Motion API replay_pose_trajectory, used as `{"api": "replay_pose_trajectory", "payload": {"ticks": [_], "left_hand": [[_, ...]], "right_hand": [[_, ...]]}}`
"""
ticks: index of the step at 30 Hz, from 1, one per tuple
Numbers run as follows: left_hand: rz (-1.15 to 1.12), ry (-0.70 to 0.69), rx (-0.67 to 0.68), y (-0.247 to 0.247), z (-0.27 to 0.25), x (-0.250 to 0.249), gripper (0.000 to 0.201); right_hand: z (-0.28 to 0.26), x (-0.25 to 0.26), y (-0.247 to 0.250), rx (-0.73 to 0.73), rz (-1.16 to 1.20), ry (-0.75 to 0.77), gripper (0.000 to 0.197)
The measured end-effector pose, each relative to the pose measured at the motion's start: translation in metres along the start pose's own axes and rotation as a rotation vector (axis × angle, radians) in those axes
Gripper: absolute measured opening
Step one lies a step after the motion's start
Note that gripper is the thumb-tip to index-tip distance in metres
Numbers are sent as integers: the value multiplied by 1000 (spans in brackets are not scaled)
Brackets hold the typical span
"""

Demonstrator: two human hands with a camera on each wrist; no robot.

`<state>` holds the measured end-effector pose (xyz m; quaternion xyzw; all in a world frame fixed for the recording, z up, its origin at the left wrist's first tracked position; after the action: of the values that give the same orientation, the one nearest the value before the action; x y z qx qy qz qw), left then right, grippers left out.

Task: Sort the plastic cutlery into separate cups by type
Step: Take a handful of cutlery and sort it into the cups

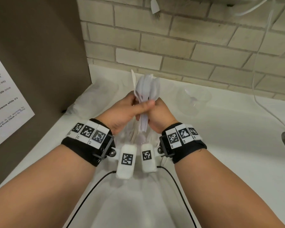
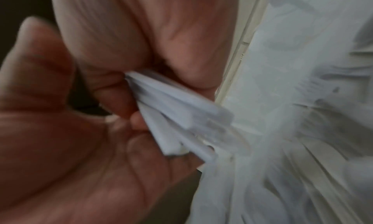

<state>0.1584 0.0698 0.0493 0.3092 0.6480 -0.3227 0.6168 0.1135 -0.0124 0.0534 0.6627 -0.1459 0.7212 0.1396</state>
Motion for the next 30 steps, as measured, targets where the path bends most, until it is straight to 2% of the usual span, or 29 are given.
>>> {"api": "replay_pose_trajectory", "payload": {"ticks": [3,5,6,8,10,13,15,17,18,20,22,25,28,30], "left_hand": [[61,-33,-134,2,1,-5,51],[23,-32,-164,4,-1,-3,51],[-6,-41,-164,4,-3,-3,48],[-88,-67,-163,3,-6,-9,29],[-195,-88,-181,8,-7,-17,8],[-183,-120,-177,12,-8,-27,17],[-98,-104,-122,8,-10,-28,10],[39,-50,-38,3,-9,-20,41],[82,-34,-21,2,-8,-17,46],[138,-35,-12,5,-7,-13,35],[92,-59,-39,6,-9,-14,21],[-216,-46,-180,20,-8,-6,19],[-364,-30,-140,33,-7,7,19],[-374,28,-23,31,-9,18,7]], "right_hand": [[1,-13,-14,70,-273,-24,22],[0,-15,-14,80,-213,-32,12],[-1,-13,-13,86,-194,-22,16],[-4,-10,-13,142,-183,0,26],[-9,-10,-15,208,-218,-22,23],[-13,-9,-20,192,-190,-57,14],[-14,-6,-23,153,-157,-33,14],[-15,-5,-24,125,-110,-26,25],[-14,-9,-24,121,-92,-33,30],[-15,-17,-22,106,-126,-72,28],[-13,-22,-21,115,-230,-99,24],[-10,-14,-10,182,-520,-119,29],[-3,10,20,20,-518,-97,42],[4,31,35,-121,-366,-48,31]]}}
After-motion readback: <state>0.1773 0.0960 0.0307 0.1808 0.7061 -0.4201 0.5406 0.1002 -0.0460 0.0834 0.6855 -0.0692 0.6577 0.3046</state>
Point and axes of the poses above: each hand's wrist, its own z-axis towards the middle knuckle, its own y-axis out of the back of the hand, x = y × z, the point moved 5 cm from there along z, towards the middle knuckle, and after that the axes turned 2 degrees about z, right-handed, at the moved point
